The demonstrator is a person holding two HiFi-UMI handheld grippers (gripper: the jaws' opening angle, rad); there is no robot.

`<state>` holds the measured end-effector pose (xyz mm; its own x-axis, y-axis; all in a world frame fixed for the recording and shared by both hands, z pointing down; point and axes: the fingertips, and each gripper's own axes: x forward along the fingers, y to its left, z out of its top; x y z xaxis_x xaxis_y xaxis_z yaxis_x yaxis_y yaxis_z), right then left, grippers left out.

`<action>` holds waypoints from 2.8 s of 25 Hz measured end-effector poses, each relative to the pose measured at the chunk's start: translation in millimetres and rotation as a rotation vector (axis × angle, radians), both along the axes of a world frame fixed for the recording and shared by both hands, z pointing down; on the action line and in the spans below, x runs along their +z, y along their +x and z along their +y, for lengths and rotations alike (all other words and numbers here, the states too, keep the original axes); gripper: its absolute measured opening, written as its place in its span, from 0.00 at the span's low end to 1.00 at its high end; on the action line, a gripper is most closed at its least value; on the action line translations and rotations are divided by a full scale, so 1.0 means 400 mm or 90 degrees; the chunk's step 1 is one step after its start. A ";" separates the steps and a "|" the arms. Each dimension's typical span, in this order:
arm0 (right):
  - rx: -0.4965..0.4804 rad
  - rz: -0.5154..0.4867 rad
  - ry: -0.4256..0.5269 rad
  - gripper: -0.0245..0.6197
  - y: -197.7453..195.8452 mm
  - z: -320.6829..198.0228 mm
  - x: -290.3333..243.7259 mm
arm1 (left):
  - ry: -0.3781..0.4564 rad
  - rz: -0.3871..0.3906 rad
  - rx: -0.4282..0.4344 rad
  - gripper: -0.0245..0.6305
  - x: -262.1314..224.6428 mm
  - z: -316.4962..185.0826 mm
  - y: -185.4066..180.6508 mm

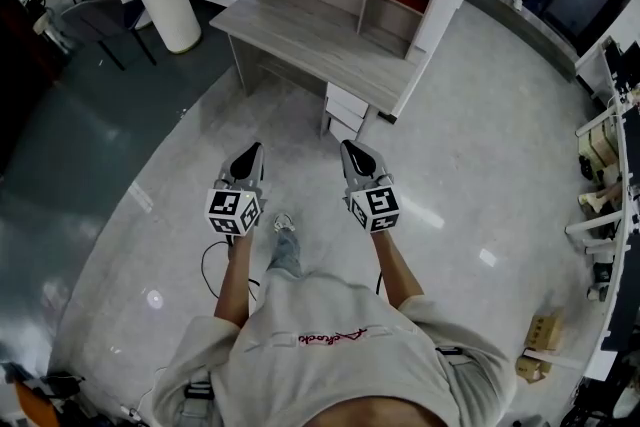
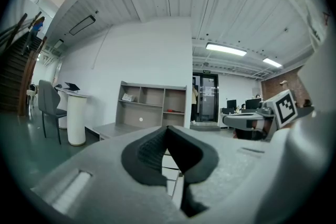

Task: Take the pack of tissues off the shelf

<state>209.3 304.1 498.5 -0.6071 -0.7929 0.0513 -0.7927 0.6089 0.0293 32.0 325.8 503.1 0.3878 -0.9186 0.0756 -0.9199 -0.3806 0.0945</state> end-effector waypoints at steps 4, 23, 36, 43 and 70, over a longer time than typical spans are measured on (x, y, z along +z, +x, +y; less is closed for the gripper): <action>0.006 0.005 0.002 0.05 -0.022 -0.092 0.007 | -0.004 0.006 0.004 0.04 0.016 -0.093 -0.025; 0.048 0.020 0.020 0.05 -0.257 -0.623 -0.054 | 0.006 0.023 0.035 0.04 -0.030 -0.630 -0.267; 0.066 0.029 -0.006 0.05 -0.369 -0.785 -0.011 | -0.012 0.021 0.089 0.04 -0.006 -0.809 -0.341; 0.058 0.030 0.008 0.05 -0.410 -0.826 0.001 | -0.024 0.030 0.097 0.04 0.025 -0.845 -0.344; 0.039 -0.001 0.016 0.05 -0.469 -1.487 -0.052 | -0.017 0.016 0.051 0.04 -0.022 -1.461 -0.413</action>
<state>21.6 -290.6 477.8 -0.5579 -0.8293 0.0304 -0.8283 0.5587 0.0424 -133.2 -258.6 494.1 0.4625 -0.8822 0.0886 -0.8836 -0.4504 0.1281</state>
